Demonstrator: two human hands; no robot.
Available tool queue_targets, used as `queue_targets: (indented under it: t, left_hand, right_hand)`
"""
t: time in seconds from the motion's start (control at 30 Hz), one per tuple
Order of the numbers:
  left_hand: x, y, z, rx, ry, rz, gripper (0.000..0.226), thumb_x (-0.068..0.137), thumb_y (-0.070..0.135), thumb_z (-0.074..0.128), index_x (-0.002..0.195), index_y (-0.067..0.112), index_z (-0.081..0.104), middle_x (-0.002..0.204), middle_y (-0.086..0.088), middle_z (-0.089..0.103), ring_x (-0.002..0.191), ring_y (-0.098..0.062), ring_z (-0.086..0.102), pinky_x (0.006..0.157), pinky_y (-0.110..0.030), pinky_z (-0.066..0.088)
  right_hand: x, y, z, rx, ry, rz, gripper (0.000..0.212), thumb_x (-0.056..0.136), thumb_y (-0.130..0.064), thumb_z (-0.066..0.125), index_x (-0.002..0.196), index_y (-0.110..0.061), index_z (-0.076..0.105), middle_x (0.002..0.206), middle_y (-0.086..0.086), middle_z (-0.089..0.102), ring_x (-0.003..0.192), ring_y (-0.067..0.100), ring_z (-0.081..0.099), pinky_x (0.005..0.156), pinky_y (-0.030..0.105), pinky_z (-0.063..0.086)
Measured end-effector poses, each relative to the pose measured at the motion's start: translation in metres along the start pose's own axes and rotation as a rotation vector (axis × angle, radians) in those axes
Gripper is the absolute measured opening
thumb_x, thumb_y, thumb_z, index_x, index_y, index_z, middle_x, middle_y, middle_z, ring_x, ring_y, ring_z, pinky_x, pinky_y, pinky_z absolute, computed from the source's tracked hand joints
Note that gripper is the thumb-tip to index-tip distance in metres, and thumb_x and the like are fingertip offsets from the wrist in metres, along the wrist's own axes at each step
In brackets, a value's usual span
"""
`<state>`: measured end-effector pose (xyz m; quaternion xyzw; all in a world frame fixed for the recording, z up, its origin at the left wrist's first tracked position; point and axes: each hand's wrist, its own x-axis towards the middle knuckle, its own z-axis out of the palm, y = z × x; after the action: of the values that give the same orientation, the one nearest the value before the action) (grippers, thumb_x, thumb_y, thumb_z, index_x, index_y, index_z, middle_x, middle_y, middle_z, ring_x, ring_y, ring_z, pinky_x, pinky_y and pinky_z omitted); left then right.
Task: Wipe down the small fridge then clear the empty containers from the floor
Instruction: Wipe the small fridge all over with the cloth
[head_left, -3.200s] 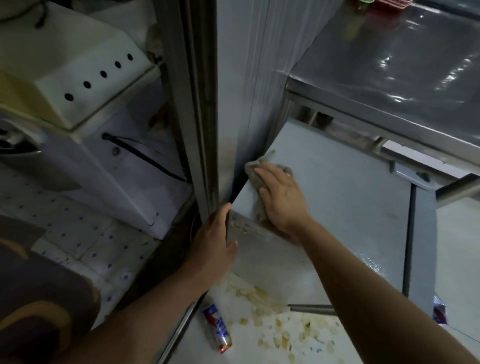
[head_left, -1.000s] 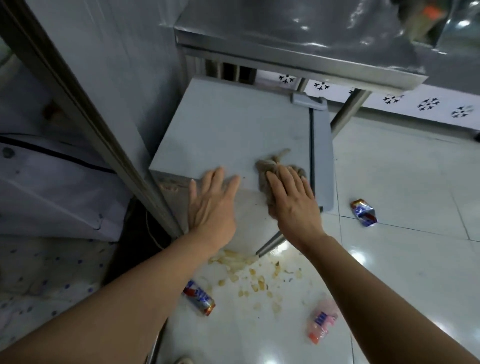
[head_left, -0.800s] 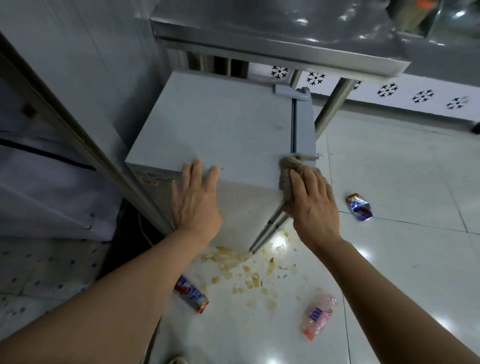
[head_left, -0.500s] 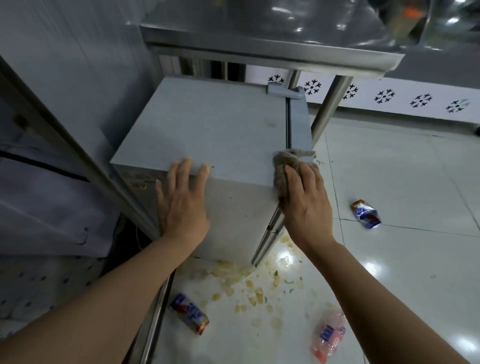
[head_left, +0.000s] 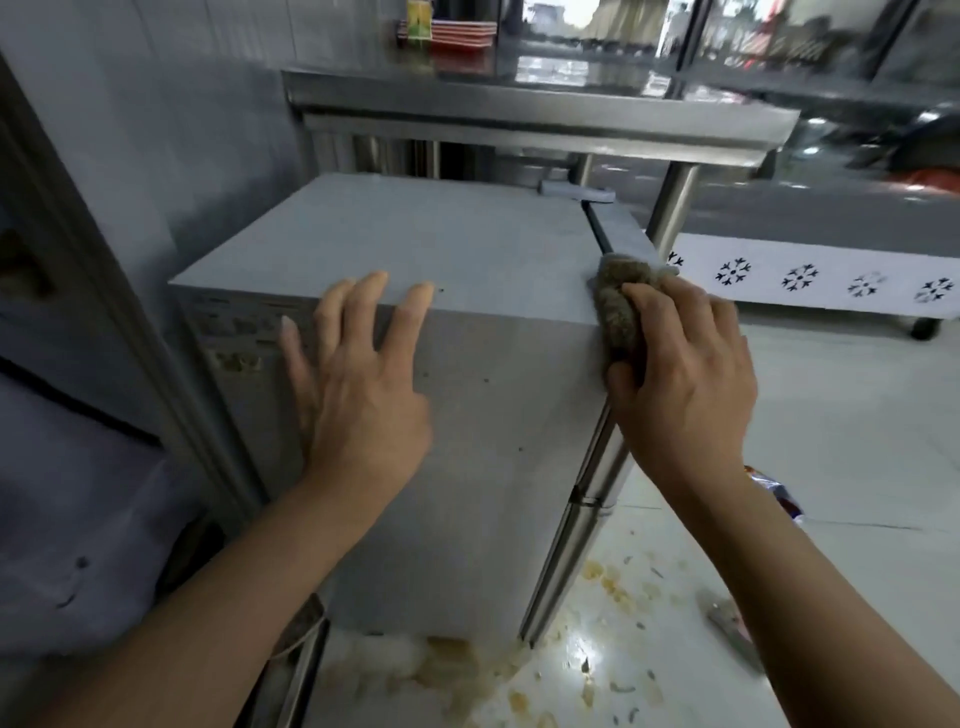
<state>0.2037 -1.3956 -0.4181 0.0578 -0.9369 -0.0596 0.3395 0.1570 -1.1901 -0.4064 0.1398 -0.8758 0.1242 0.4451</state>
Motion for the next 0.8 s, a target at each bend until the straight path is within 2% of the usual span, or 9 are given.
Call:
queue_targets:
  t: [0.17, 0.23, 0.3, 0.37, 0.47, 0.6, 0.7, 0.8]
  left_hand:
    - [-0.003, -0.002, 0.014, -0.080, 0.112, -0.008, 0.065, 0.075, 0.014, 0.064, 0.136, 0.023, 0.043, 0.142, -0.011, 0.039, 0.135, -0.031, 0.028, 0.106, -0.063, 0.018]
    - [-0.003, -0.003, 0.021, -0.089, 0.169, 0.005, 0.062, 0.077, 0.018, 0.063, 0.135, 0.023, 0.043, 0.141, -0.011, 0.040, 0.134, -0.031, 0.028, 0.105, -0.062, 0.020]
    - [-0.003, -0.005, 0.027, -0.100, 0.228, 0.026, 0.059, 0.079, 0.022, 0.062, 0.134, 0.022, 0.043, 0.139, -0.010, 0.041, 0.134, -0.031, 0.029, 0.106, -0.061, 0.019]
    - [-0.004, -0.007, 0.032, -0.120, 0.279, 0.037, 0.056, 0.081, 0.024, 0.060, 0.134, 0.022, 0.044, 0.139, -0.010, 0.042, 0.134, -0.030, 0.029, 0.107, -0.061, 0.018]
    - [-0.005, -0.008, 0.036, -0.125, 0.304, 0.055, 0.058, 0.082, 0.029, 0.058, 0.136, 0.023, 0.041, 0.140, -0.009, 0.039, 0.136, -0.028, 0.027, 0.107, -0.060, 0.016]
    - [-0.010, -0.013, 0.039, -0.129, 0.314, 0.091, 0.064, 0.081, 0.029, 0.060, 0.140, 0.022, 0.036, 0.145, -0.010, 0.035, 0.139, -0.029, 0.024, 0.107, -0.062, 0.015]
    - [-0.021, -0.018, 0.042, -0.140, 0.305, 0.127, 0.071, 0.081, 0.029, 0.061, 0.145, 0.021, 0.030, 0.152, -0.009, 0.027, 0.142, -0.029, 0.019, 0.108, -0.062, 0.012]
    - [-0.033, -0.031, 0.044, -0.123, 0.268, 0.177, 0.083, 0.081, 0.032, 0.062, 0.149, 0.020, 0.016, 0.158, -0.003, 0.015, 0.145, -0.022, 0.012, 0.111, -0.058, 0.008]
  right_hand:
    - [-0.010, 0.002, 0.008, -0.068, 0.067, -0.058, 0.053, 0.069, -0.008, 0.059, 0.122, -0.004, 0.055, 0.125, 0.017, 0.055, 0.108, 0.040, 0.050, 0.083, 0.046, 0.045]
    - [-0.014, 0.005, 0.012, -0.075, 0.093, -0.079, 0.058, 0.070, -0.009, 0.061, 0.127, -0.005, 0.052, 0.130, 0.017, 0.052, 0.116, 0.040, 0.046, 0.090, 0.047, 0.043]
    - [-0.019, 0.005, 0.016, -0.079, 0.134, -0.092, 0.059, 0.074, -0.008, 0.059, 0.132, -0.006, 0.048, 0.138, 0.016, 0.046, 0.127, 0.040, 0.038, 0.104, 0.048, 0.035]
    - [-0.028, 0.003, 0.023, -0.095, 0.192, -0.106, 0.056, 0.081, -0.008, 0.052, 0.137, -0.007, 0.042, 0.146, 0.016, 0.038, 0.136, 0.040, 0.028, 0.114, 0.047, 0.020]
    - [-0.046, 0.002, 0.038, -0.152, 0.267, -0.130, 0.056, 0.088, -0.010, 0.034, 0.144, -0.009, 0.032, 0.153, 0.014, 0.025, 0.143, 0.034, 0.015, 0.118, 0.042, 0.007]
    - [-0.082, 0.009, 0.067, -0.101, 0.304, -0.156, 0.054, 0.091, -0.009, 0.030, 0.145, -0.007, 0.029, 0.154, 0.014, 0.020, 0.144, 0.031, 0.014, 0.118, 0.042, 0.012]
    - [-0.128, 0.015, 0.093, -0.096, 0.206, -0.195, 0.057, 0.088, -0.009, 0.033, 0.144, -0.006, 0.026, 0.152, 0.017, 0.023, 0.144, 0.033, 0.013, 0.117, 0.043, 0.015]
    - [-0.145, 0.020, 0.098, -0.099, 0.155, -0.218, 0.058, 0.085, -0.009, 0.033, 0.143, -0.008, 0.026, 0.150, 0.017, 0.027, 0.145, 0.028, 0.009, 0.116, 0.040, 0.013]
